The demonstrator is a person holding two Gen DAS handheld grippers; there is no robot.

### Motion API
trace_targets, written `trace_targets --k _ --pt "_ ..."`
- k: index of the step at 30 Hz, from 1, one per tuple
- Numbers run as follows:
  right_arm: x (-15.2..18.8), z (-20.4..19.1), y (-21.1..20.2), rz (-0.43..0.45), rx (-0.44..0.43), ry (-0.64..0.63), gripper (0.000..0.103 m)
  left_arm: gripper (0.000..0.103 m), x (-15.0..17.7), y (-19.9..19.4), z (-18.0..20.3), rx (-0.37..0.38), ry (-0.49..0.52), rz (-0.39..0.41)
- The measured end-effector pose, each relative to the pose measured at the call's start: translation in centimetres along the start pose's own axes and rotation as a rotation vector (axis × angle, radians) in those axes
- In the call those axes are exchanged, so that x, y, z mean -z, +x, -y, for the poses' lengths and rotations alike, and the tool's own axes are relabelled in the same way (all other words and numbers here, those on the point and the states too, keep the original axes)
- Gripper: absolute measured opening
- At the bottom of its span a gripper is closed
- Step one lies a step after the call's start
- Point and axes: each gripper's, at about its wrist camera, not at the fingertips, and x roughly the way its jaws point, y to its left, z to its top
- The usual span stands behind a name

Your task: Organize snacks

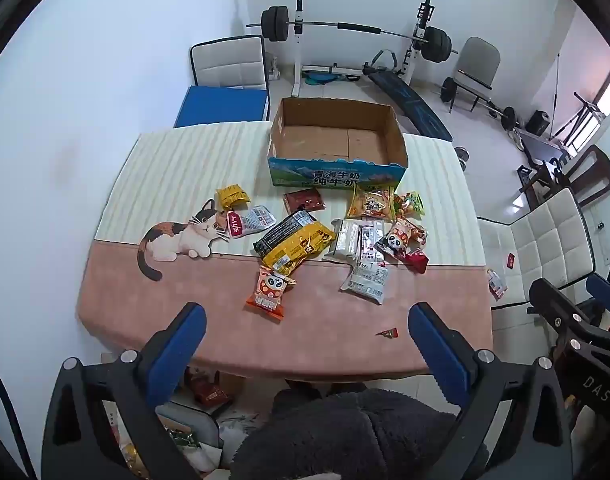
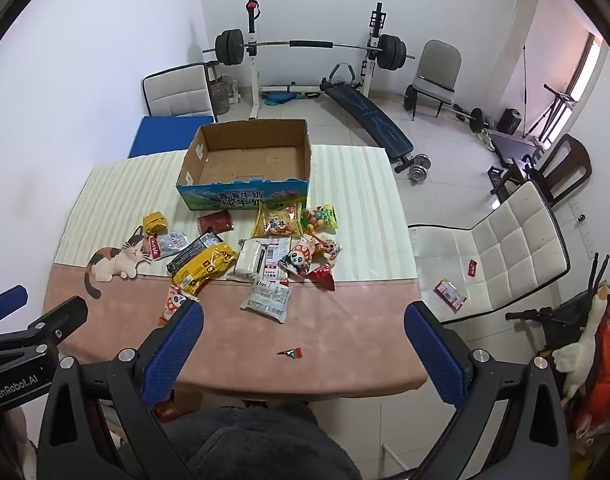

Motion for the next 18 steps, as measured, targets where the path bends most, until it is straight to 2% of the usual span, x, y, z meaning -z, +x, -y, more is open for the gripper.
trace_targets --k 10,18 --pt "-0.2 -0.5 -0.5 0.01 0.004 0.013 0.102 0.103 0.1 0.2 -0.1 0.0 0.001 0.009" --pt "0.3 0.3 0.6 -0.019 -0.014 0.024 0.102 0.103 0.9 0.2 0.8 0.002 -0.003 0.001"
